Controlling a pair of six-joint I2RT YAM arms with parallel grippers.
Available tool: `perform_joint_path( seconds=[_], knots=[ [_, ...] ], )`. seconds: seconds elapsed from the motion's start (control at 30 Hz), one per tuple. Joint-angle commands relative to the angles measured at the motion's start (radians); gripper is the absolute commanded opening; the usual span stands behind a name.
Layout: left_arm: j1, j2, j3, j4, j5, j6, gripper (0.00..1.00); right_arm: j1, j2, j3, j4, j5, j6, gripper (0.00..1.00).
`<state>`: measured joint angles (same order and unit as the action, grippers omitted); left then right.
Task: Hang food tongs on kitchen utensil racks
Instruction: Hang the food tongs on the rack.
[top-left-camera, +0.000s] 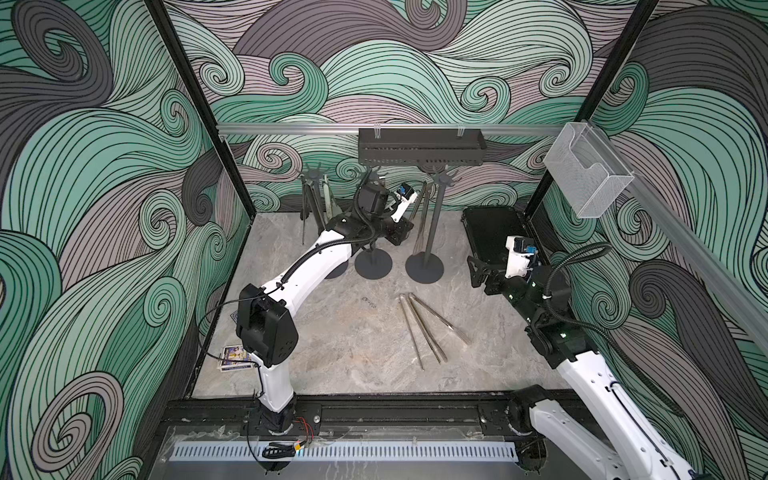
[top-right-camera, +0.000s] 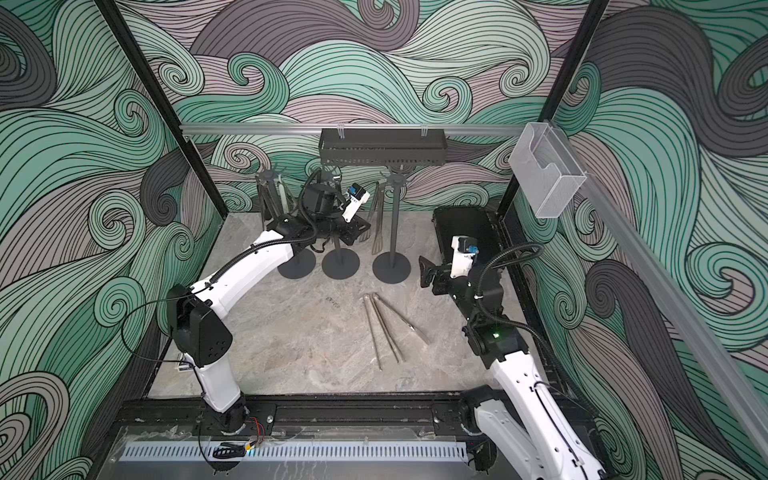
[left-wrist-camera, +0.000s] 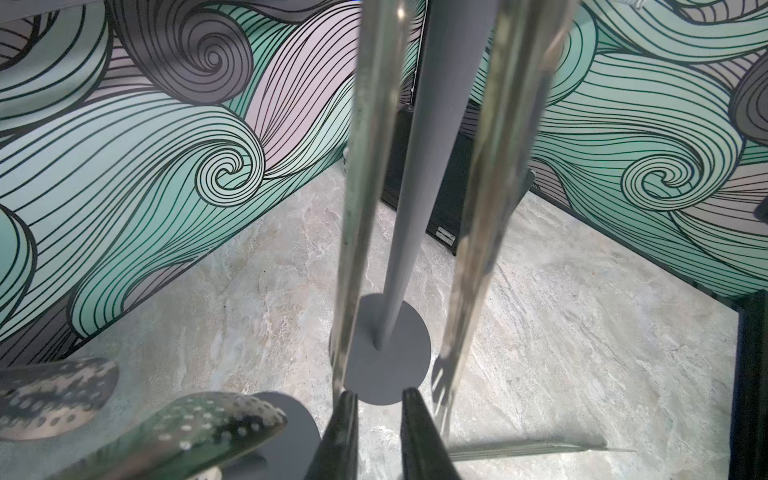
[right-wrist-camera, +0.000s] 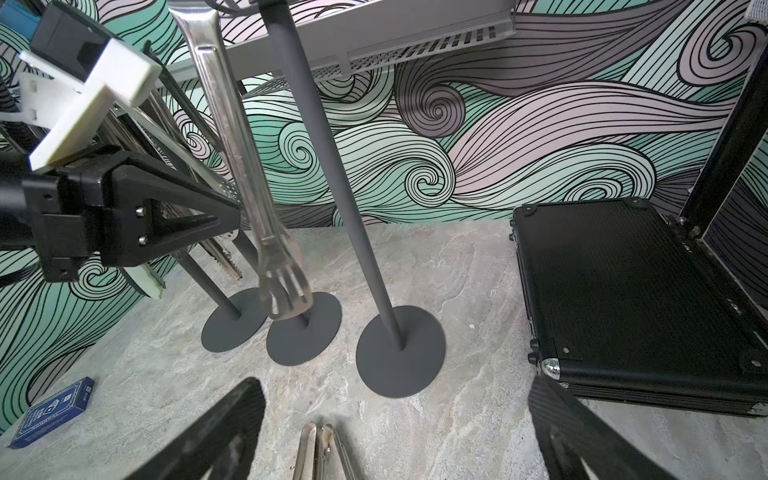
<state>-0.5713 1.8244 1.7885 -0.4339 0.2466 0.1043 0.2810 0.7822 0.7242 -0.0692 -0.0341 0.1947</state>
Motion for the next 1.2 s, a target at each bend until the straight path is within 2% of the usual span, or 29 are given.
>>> perform_joint_path(
  seconds=[0.0, 0.83, 1.17],
  knots=[
    [0.006, 0.018, 0.036, -0.013, -0.005, 0.009, 0.20, -0.005, -0.006, -0.005, 0.021, -0.006, 0.005, 0.99],
    [-0.013, 0.134, 0.276, -0.155, 0.001, 0.020, 0.20, -0.004, -0.008, -0.009, 0.027, -0.007, 0.008, 0.99],
    [-0.019, 0.135, 0.288, -0.161, -0.011, 0.026, 0.20, -0.005, -0.011, -0.012, 0.026, -0.012, 0.009, 0.99]
  ],
)
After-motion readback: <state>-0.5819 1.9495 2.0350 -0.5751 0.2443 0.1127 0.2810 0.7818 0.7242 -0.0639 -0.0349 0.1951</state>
